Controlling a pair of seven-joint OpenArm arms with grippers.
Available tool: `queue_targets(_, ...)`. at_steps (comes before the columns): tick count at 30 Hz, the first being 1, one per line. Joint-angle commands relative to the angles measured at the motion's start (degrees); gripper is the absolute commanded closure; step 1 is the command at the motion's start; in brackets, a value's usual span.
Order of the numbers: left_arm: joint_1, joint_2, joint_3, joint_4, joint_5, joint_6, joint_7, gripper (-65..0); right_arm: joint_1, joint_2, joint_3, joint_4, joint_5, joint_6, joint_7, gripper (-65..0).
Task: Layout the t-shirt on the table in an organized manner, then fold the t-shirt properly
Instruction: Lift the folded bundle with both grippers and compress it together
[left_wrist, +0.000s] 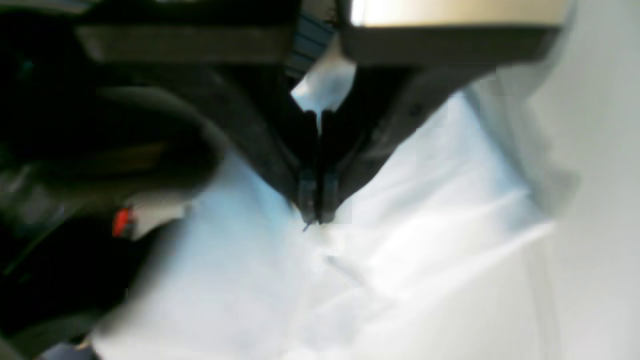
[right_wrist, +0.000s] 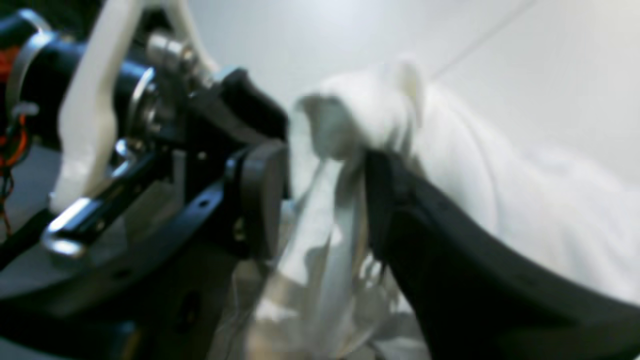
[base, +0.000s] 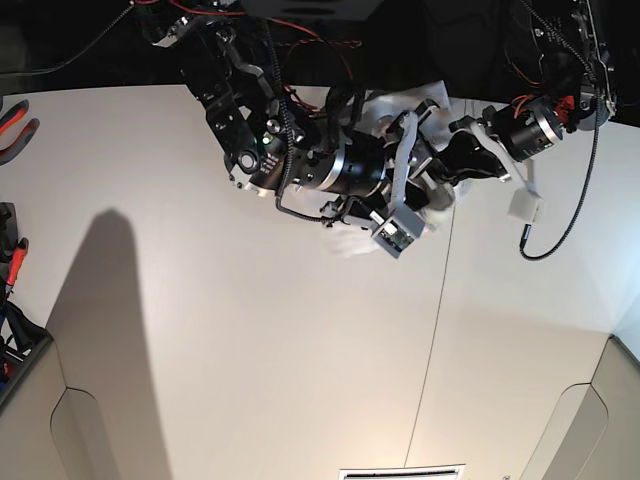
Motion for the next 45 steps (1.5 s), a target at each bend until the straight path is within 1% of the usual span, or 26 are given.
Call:
queue_targets(1,-0.2,-0.4,-1.4,1.8,-1.5,-0.9,-0.9,0.0,1.5,-0.7,-0.1,1.0,1.4,0.6,1.4,-27.2)
queue_targets(6,-0.2,-0.4,-7.2,4.2,-1.5,-0.9,-0.8,0.0,3.5,-1.5,-0.1,1.0,1.9,0.7,1.3,-27.2)
queue_targets(10,-0.2,-0.4,-8.7,4.2,-2.3,-0.9,-0.8,0.0,3.6,-1.6,0.0,1.0,1.6,0.6,1.2,-27.2)
queue_targets(12,-0.2,-0.4,-8.7,4.2,-4.0,-0.9,-0.8,0.0,3.8,-1.6,0.1,1.0,-1.1,0.6,1.2,-27.2)
queue_targets(14,-0.2,-0.4,-8.7,4.2,-6.9,-0.9,-0.9,0.0,4.6,-1.6,0.1,1.0,-5.7,0.5,1.2,-27.1)
queue_targets(15,-0.2,-0.3,-8.6,4.2,-8.4,-0.9,-0.8,0.0,5.1,-1.6,0.4,1.0,-7.8,-0.2,1.2,-26.5)
queue_targets(16,-0.2,-0.4,-8.5,4.3,-9.7,-0.9,-0.8,0.0,5.6,-1.6,1.0,1.0,-9.8,-1.4,1.2,-24.6)
queue_targets(18,-0.5,-0.3,-7.7,4.8,-10.7,-0.9,-0.8,0.0,6.6,-1.6,3.0,1.0,-12.7,-3.7,1.2,-16.9)
queue_targets(20,-0.7,-0.3,-6.0,6.1,-10.8,-0.9,-0.7,0.0,7.3,-1.6,6.2,1.0,-13.8,-5.7,1.2,-6.5)
queue_targets(21,-1.0,-0.3,-4.7,7.1,-10.7,-0.9,-0.7,0.0,7.5,-1.6,8.4,1.0,-13.8,-6.2,1.1,-0.6)
queue_targets(22,-1.2,-0.3,-3.3,8.1,-10.6,-0.9,-0.5,0.0,7.5,-1.6,10.7,1.0,-13.7,-6.5,1.1,0.0)
queue_targets(24,-2.0,-0.3,0.2,10.7,-9.1,-0.9,-0.5,0.0,7.6,-1.6,15.6,1.0,-12.2,-6.5,0.8,0.0)
queue_targets(26,-3.0,-0.3,4.3,13.2,-7.2,-0.9,-0.5,0.0,7.6,-1.6,20.7,1.0,-8.8,-6.3,0.0,0.0)
queue_targets(27,-3.6,-0.3,6.4,14.0,-6.1,-0.9,-0.5,0.0,7.6,-1.6,23.1,1.0,-6.5,-5.6,-0.8,0.0)
queue_targets(30,-5.8,0.9,12.2,14.2,-1.0,-0.9,-1.4,0.0,7.6,-1.5,29.2,1.0,1.3,-1.0,-4.2,0.0)
queue_targets(33,-7.1,2.8,16.5,12.3,5.6,-0.9,-4.5,0.0,7.6,-1.2,32.0,0.9,6.7,1.9,-7.1,0.0)
queue_targets(35,-7.9,3.5,18.7,10.4,9.3,-0.2,-5.0,0.0,7.2,-1.3,32.0,0.3,8.0,3.1,-7.6,0.0)
queue_targets(37,-8.1,3.4,20.2,8.1,11.0,0.7,-5.4,0.0,6.2,-1.3,30.8,-0.9,8.9,3.7,-7.5,0.0)
queue_targets(41,-7.9,3.4,20.6,5.3,12.8,2.7,-5.4,0.0,5.4,-1.3,26.8,-6.5,8.9,3.9,-6.3,0.0)
queue_targets(45,-7.9,3.4,20.6,5.1,14.7,2.7,-5.5,0.0,5.4,-1.3,22.2,-13.6,8.3,3.9,-3.2,0.0)
